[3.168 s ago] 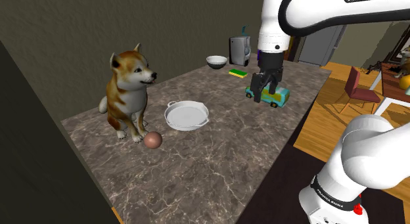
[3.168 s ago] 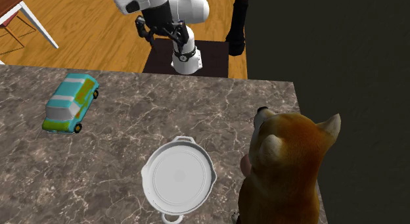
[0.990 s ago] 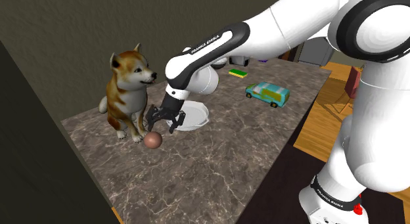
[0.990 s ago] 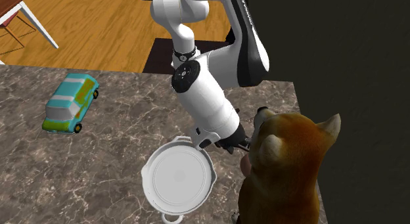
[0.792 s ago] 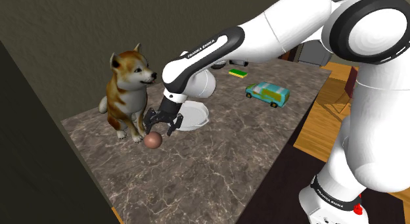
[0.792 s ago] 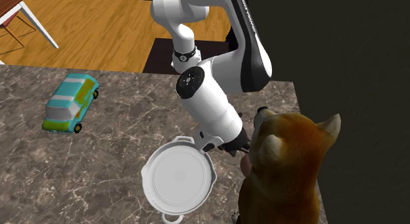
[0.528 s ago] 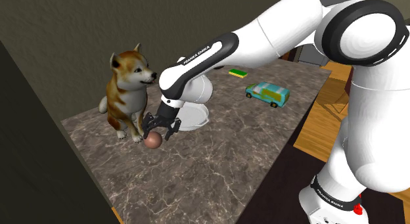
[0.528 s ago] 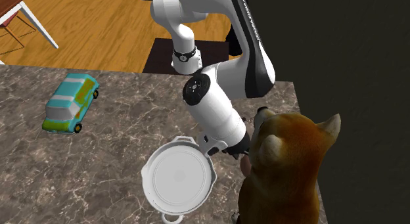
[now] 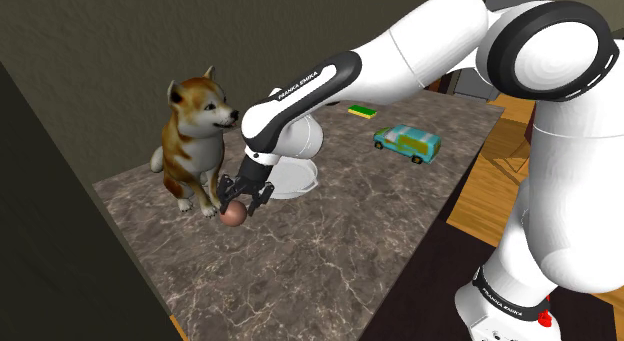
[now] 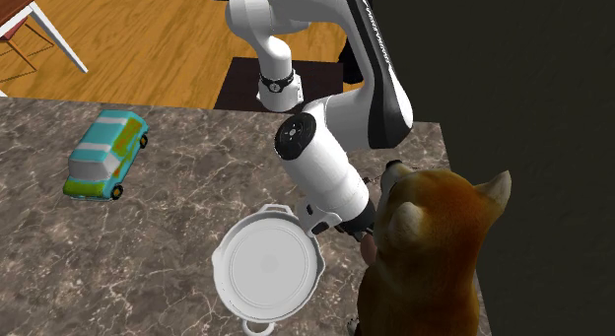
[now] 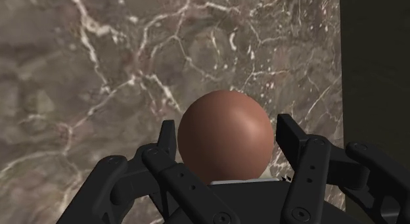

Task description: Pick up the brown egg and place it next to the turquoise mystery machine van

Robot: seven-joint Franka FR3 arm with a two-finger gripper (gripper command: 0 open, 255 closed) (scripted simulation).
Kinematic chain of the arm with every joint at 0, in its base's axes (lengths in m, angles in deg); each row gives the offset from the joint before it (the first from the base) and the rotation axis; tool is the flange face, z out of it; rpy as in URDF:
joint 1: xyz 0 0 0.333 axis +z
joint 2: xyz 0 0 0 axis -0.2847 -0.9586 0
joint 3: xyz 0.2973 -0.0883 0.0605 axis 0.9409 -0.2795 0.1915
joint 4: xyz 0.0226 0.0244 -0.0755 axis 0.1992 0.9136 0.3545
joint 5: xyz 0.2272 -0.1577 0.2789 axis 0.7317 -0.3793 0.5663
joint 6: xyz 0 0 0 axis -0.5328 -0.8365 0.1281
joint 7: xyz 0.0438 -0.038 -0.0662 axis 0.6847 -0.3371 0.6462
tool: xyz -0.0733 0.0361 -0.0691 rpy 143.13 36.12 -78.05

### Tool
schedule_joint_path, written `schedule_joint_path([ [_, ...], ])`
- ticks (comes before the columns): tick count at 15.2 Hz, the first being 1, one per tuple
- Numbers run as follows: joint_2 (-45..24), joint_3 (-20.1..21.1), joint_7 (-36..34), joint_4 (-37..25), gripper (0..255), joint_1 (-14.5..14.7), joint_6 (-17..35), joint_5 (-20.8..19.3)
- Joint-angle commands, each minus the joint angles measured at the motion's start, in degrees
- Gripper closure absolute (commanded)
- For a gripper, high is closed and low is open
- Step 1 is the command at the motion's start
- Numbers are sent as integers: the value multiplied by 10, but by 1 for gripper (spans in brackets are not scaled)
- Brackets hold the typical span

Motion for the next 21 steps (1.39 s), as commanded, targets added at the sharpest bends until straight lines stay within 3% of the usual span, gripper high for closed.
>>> schedule_joint_path([
  [1, 0, 0, 0, 0, 255, 0, 0, 0],
  [9, 0, 0, 0, 0, 255, 0, 0, 0],
  [21, 53, -13, -58, -19, 255, 4, -64, -42],
])
